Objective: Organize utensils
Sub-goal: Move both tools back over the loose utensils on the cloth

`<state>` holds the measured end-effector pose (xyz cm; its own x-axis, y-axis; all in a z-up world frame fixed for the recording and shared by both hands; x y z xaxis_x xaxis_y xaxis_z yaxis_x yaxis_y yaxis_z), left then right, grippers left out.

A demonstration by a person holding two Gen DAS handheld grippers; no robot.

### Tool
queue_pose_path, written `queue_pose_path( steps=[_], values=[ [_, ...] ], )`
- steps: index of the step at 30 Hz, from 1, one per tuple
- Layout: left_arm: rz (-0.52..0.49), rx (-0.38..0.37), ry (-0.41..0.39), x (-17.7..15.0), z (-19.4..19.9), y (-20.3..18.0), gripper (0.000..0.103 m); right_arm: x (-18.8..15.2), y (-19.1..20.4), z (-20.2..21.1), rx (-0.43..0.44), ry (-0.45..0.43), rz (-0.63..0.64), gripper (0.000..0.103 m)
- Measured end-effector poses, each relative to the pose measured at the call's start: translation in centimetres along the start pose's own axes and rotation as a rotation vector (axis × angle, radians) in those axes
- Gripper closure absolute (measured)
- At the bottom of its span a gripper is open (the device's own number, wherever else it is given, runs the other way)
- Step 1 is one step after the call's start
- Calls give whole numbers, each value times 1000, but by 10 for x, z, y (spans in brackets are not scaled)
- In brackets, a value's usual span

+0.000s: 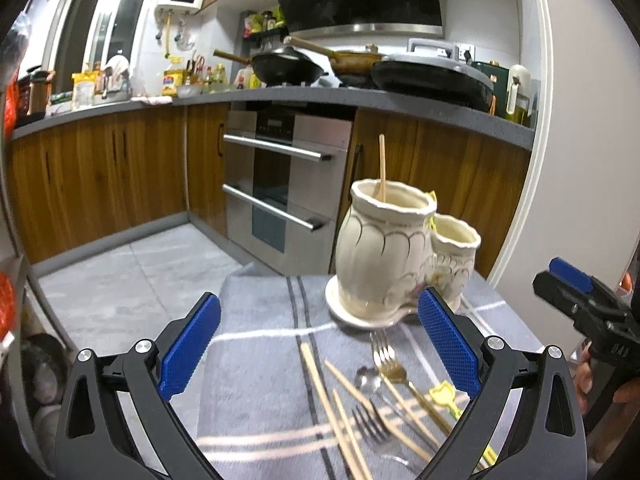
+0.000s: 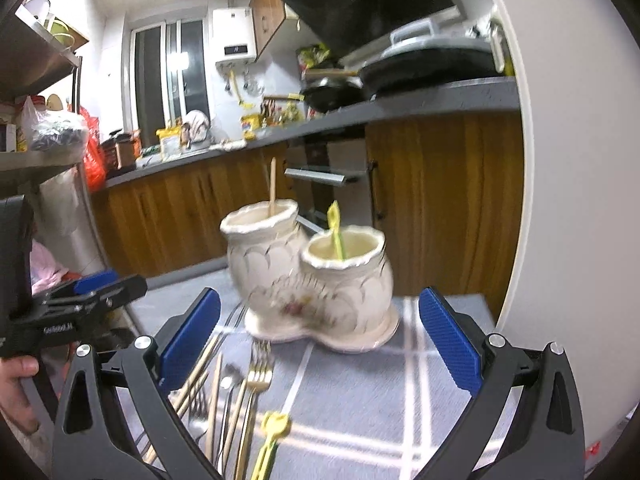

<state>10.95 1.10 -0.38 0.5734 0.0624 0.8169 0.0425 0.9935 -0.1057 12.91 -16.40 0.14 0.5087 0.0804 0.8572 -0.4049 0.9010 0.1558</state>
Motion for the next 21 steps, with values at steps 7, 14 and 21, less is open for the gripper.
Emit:
queue_pose_path(
  steps=[7,14,21],
  values=[
    [15,16,88,-19,-9,10,5,-19,-2,-13,-16,103,9,5],
    [53,9,296,-52,-39,24,5,-37,-21,-35,-44,212,-52,5],
    [-16,18,376,-69,-48,18,8,-44,-17,-43,-49,253,-32,5]
  ],
)
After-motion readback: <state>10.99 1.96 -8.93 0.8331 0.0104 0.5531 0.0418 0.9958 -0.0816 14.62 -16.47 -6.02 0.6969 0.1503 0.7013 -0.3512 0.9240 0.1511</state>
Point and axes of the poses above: each gripper's, at about its wrist camera, not at the fingertips, and z roughly against the way its jaws point, y to its left, x to its top, the point moved 8 cm from there along -z, roughly the way its jaws point, and after that the axes turned 9 degrees about y, right-handed, at the moved point
